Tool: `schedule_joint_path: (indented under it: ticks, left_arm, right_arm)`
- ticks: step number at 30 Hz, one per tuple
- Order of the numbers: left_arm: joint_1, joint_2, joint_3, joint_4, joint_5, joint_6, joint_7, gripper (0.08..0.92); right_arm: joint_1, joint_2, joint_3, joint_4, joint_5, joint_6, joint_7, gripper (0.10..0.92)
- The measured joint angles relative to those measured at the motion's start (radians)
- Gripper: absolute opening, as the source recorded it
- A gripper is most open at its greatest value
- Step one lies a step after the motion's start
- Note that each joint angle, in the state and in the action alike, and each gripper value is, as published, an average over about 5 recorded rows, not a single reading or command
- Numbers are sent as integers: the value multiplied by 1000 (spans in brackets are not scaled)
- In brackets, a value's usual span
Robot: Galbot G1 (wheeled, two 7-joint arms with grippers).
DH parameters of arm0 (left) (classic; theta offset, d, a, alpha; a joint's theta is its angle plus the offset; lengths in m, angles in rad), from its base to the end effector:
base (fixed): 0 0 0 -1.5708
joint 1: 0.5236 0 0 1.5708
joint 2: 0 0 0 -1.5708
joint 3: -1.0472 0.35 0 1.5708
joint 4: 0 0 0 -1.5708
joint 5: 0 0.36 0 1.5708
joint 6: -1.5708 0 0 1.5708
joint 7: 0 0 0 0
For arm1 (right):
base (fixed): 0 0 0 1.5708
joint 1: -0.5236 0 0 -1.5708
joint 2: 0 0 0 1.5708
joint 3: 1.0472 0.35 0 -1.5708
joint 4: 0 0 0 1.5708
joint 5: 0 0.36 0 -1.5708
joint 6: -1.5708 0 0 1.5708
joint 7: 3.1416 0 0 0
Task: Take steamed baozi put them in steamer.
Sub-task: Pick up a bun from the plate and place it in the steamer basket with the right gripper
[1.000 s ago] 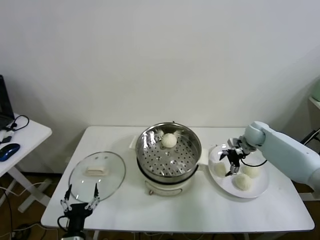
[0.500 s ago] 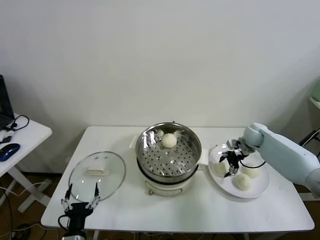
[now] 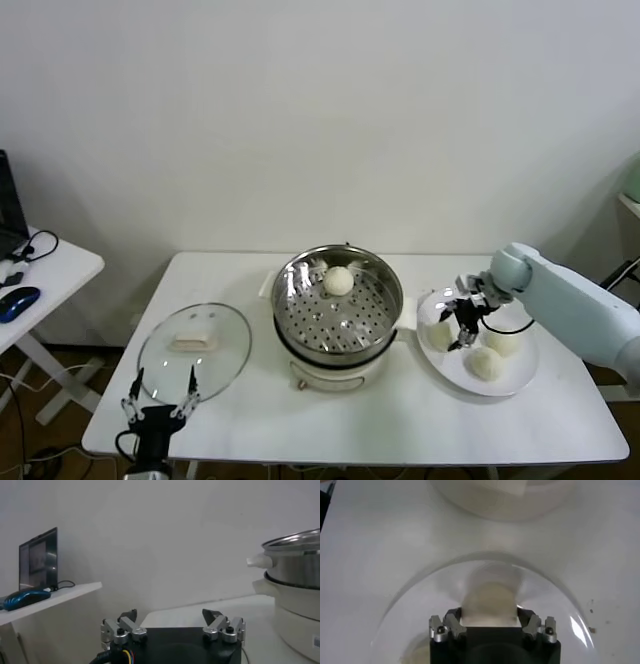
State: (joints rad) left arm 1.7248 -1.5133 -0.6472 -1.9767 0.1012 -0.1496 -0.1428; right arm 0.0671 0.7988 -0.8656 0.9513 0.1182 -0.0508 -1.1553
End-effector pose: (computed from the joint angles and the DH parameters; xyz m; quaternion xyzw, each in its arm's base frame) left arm 0.1271 0.0527 -0.3656 0.0940 -0.9878 -0.1125 0.0533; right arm 0.5634 -0.1834 -0.2177 0.5488 -0.5776 0.4523 0.4008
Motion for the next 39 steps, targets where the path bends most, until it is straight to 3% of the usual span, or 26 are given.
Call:
schedule_joint_path:
  ticks: [21,29,39]
  left_arm:
    - [-12,1,15,-39,0,4,0,823]
    - [-13,1,25,-46,2,4,-11,823]
    - [-5,1,21,-50,0,0,-14,823]
  right_arm:
    - [555,108,-414,50,641,-161,46,738]
    - [580,215,-478,83,761,-197,90,738]
    - [543,361,-540,65,810,-202,105,737]
